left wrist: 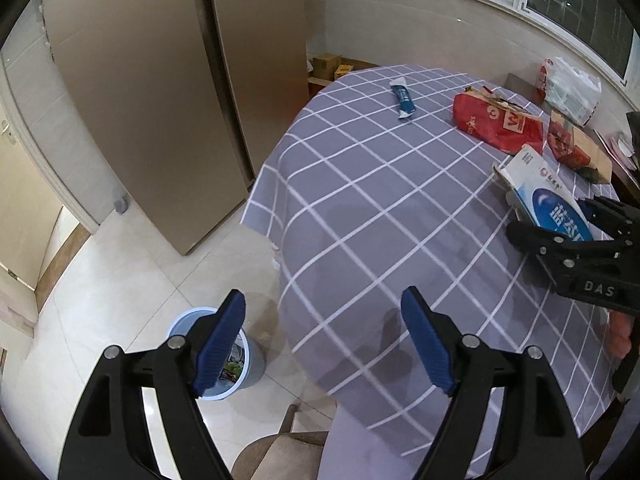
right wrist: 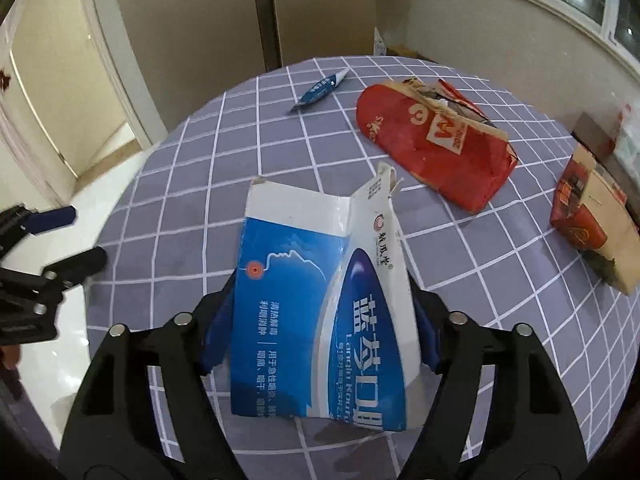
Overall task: Collect trash
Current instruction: 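Grasp the blue-white medicine box with the right tool, then grasp the blue-white tube with the left tool while the right tool holds the box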
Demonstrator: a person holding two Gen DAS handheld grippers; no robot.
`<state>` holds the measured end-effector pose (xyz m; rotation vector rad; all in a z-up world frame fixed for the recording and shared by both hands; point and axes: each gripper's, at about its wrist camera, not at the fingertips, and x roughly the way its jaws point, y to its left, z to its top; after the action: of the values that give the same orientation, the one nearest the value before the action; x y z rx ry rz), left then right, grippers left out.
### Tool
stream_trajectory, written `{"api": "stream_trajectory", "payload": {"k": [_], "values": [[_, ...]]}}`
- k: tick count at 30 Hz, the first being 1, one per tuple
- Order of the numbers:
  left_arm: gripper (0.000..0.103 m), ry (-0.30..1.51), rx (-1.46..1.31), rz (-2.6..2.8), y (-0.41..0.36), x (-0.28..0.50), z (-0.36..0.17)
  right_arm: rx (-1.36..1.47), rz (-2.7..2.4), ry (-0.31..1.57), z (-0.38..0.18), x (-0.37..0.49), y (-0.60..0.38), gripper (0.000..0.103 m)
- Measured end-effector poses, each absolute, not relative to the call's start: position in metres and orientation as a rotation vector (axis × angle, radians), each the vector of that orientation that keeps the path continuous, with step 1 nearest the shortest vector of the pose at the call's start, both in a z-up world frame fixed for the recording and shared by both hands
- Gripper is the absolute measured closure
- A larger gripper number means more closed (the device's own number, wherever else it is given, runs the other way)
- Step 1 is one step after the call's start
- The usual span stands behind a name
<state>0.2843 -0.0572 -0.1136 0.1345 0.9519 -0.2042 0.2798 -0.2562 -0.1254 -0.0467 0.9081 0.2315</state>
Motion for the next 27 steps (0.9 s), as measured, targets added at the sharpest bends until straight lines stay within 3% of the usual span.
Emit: {"api": "stream_trajectory", "payload": {"k": [23,25,27], "values": [[0.025,0.961,0.131,-0.389,-0.159,0.44,-0.093,0.138,0.024,0.772,-0.049,0.334,-0.347,0.034],[0.034,0.974,0.131,-0.388,-0.168,0.456,-0.099,0.142,0.01,0.773,-0.049,0.342,-0.349,0.034],[0.036,0.981,0.133,-0.385,-0.176,0.468,-0.105,0.146,0.008,0.776,-0.052,0.348,-0.349,0.033]]}}
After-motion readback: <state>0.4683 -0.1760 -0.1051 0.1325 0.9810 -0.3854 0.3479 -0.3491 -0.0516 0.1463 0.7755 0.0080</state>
